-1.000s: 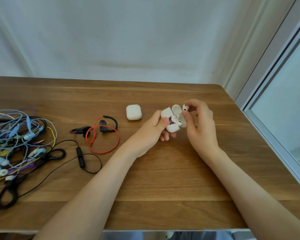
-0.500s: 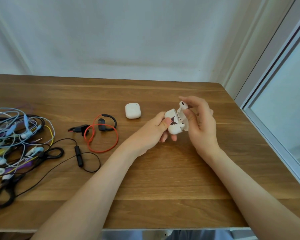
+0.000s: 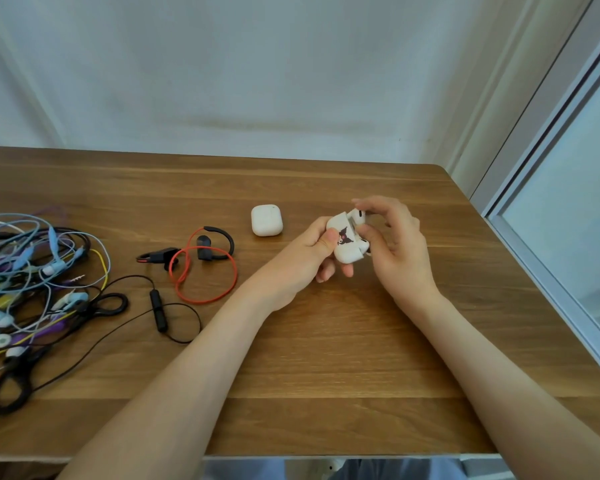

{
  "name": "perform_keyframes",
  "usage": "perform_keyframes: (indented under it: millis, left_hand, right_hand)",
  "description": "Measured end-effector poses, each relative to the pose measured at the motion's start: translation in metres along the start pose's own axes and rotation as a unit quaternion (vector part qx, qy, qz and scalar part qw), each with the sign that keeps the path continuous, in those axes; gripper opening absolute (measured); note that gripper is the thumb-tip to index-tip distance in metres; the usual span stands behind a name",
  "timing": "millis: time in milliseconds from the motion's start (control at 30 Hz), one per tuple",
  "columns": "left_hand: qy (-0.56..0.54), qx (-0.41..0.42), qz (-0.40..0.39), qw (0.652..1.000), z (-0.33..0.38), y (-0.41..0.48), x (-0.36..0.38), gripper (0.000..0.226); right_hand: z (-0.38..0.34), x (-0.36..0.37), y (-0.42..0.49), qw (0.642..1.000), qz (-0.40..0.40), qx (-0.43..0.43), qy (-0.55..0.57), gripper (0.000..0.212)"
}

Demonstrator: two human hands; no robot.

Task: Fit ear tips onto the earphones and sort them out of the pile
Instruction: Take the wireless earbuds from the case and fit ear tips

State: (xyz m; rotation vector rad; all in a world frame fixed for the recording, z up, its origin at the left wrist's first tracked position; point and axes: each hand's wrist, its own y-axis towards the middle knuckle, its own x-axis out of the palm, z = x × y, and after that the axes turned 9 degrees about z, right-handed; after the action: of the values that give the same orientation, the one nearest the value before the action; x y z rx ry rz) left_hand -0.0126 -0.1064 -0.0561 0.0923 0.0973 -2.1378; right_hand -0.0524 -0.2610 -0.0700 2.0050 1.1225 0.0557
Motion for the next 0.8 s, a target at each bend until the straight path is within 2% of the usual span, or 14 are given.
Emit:
perform_keyframes:
  millis: [133,267,367,467,633,800]
  left_hand:
    - [-0.017,-0.002,0.012,1.000,-0.001,0.001,0.001,0.031]
    - [-0.047,-0.003,0.029,0.998,-0.003,0.003,0.001,0.028]
    - [-0.052,0.000,0.047,0.998,-0.003,0.003,0.002,0.026]
    - [-0.049,0.003,0.075,0.996,-0.003,0.003,0.002,0.026]
    - [-0.053,0.008,0.124,0.991,-0.005,0.006,0.003,0.028]
    - [-0.014,0.013,0.140,0.990,-0.009,0.009,0.005,0.024]
  right_hand:
    - [0.005,0.000,0.003,1.000,-0.006,0.010,0.010,0.023]
    - [0.008,-0.002,0.003,1.000,-0.008,-0.029,0.002,0.029]
    - [0.003,-0.003,0.002,0.998,-0.033,0.040,0.030,0.029]
    - [0.000,-0.003,0.001,0.988,-0.085,0.101,0.073,0.037]
    - [-0.001,-0.004,-0.004,0.992,-0.118,0.028,0.044,0.046]
    - [-0.002,0.005,0.002,0.982,-0.165,0.088,-0.015,0.063]
